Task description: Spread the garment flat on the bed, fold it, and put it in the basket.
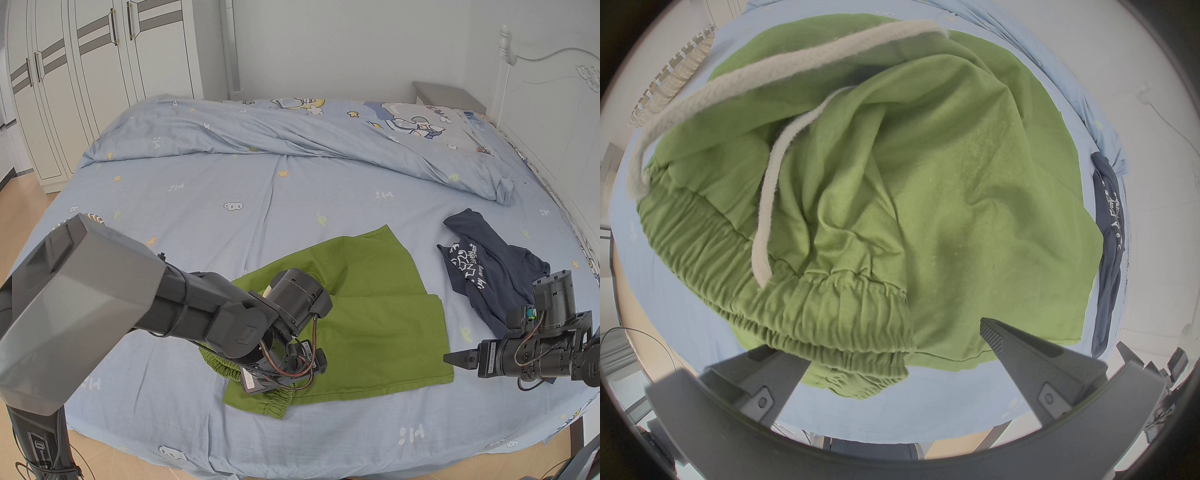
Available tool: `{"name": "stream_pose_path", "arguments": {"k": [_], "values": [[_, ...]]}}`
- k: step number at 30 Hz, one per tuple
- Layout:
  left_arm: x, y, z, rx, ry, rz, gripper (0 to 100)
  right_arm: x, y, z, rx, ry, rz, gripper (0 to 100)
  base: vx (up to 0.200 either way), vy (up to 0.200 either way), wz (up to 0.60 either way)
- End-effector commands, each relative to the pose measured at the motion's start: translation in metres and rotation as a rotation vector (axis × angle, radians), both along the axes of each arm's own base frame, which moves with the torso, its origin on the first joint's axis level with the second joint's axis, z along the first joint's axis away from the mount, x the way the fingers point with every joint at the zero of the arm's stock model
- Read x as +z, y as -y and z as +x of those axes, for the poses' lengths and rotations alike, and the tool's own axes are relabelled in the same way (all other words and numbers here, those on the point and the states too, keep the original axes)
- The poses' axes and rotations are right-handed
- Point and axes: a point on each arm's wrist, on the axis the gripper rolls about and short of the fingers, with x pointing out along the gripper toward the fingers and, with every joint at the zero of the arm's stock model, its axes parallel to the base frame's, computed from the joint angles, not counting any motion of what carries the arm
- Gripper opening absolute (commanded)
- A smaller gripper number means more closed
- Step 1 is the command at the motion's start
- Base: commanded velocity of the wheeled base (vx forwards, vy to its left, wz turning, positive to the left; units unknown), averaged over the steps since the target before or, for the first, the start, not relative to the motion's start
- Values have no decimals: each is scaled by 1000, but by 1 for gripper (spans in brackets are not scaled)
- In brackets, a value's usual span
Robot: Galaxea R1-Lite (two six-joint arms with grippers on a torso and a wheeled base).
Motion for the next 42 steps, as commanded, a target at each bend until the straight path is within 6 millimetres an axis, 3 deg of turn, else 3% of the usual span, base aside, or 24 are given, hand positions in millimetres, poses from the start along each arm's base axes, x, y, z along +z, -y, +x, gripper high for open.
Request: {"name": "stream_pose_path", "arguments": {"k": [1,2,20,25,27,29,34,36,37,42], "values": [[-1,0,2,6,6,6,100,-1,0,0,1,-5,-1,100,0,0,0],[-2,0,2,9,10,13,0,-1,0,0,1,-5,-1,100,0,0,0],[7,-13,16,53,37,18,0,-2,0,0,1,-9,-3,100,0,0,0],[26,-36,15,81,26,34,0,-2,-1,0,5,-9,-2,100,0,0,0],[39,-60,16,101,13,46,0,-2,-1,0,5,-8,-1,100,0,0,0],[44,-70,17,103,14,35,0,-2,-1,0,5,-6,-1,100,0,0,0],[72,-105,8,84,-11,-111,0,-3,0,0,7,-14,3,100,0,0,0],[73,-107,7,82,-14,-115,0,-3,0,0,7,-14,3,100,0,0,0],[70,-122,0,47,-22,-99,0,-3,-1,-1,8,-16,2,100,0,0,0],[58,-146,-11,-3,-25,-65,0,-3,-1,-1,8,-16,2,100,0,0,0]]}}
